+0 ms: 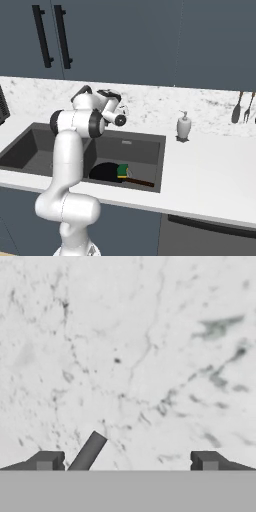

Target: Pick the pan and sponge and place them into the sink. Then turn on the water.

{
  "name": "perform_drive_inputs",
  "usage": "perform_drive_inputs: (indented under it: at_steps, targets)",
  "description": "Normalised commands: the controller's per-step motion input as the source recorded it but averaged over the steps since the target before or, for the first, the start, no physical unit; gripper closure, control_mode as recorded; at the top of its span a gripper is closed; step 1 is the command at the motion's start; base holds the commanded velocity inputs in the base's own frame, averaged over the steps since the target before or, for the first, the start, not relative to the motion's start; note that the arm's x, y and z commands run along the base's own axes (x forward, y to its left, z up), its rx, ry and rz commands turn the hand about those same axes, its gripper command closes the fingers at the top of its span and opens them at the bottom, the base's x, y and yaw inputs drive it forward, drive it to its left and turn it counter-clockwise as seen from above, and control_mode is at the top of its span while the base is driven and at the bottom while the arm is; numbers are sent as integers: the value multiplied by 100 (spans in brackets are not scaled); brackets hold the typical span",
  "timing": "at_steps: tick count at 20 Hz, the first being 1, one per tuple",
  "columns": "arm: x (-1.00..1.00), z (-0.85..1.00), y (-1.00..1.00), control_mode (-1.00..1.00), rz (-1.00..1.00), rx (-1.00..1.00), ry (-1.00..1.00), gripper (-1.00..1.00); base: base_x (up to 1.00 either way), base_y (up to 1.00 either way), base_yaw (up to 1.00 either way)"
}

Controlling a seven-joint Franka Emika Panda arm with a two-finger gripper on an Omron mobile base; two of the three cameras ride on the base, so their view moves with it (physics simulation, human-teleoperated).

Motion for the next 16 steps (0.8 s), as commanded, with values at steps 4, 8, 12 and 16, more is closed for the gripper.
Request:
perform_drive_inputs:
  at_steps: [4, 8, 12, 16]
  targets:
    - [0, 0, -42, -100, -4, 0, 6, -100, 0, 0, 0]
    - [0, 0, -57, -100, -5, 0, 10, -100, 0, 0, 0]
    - [0, 0, -62, -100, -4, 0, 9, -100, 0, 0, 0]
    - [0, 0, -87, -100, -1, 0, 5, -100, 0, 0, 0]
